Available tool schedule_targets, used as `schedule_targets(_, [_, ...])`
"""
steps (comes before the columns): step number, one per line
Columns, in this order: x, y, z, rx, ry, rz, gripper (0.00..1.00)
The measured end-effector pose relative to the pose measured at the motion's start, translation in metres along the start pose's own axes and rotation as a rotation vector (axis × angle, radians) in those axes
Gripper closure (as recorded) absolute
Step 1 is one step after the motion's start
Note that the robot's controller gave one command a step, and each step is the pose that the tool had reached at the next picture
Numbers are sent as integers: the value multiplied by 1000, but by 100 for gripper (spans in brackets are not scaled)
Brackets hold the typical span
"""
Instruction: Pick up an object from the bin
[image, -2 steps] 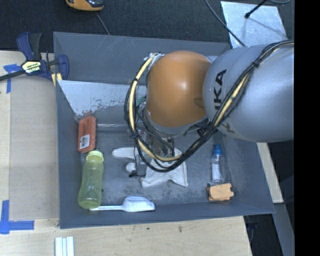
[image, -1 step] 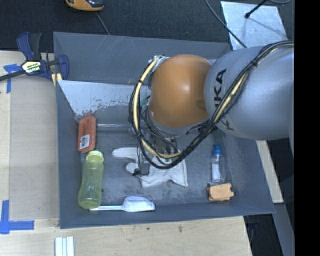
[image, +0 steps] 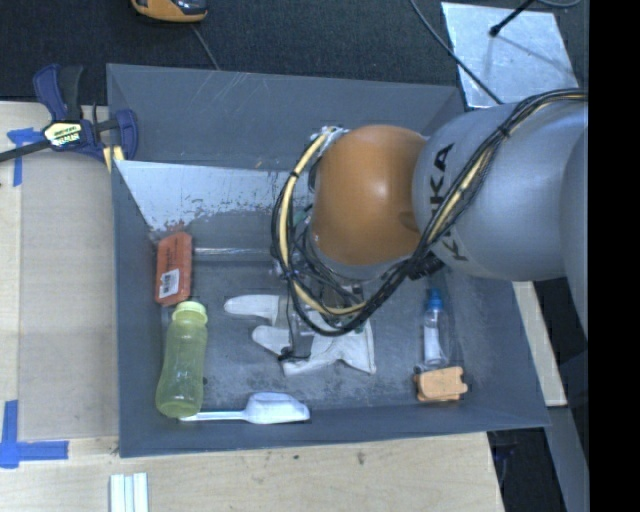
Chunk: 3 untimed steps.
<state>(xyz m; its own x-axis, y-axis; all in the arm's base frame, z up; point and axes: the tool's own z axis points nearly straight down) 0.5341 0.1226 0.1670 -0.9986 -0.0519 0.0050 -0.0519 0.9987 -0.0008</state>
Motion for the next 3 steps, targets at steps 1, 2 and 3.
schedule_targets(1, [-5, -8, 20, -4, -20, 101, 0])
schedule_targets(2, [-2, -13, 70, -2, -8, 211, 0])
schedule_targets(3, [-23, -33, 94, -4, -16, 180, 100])
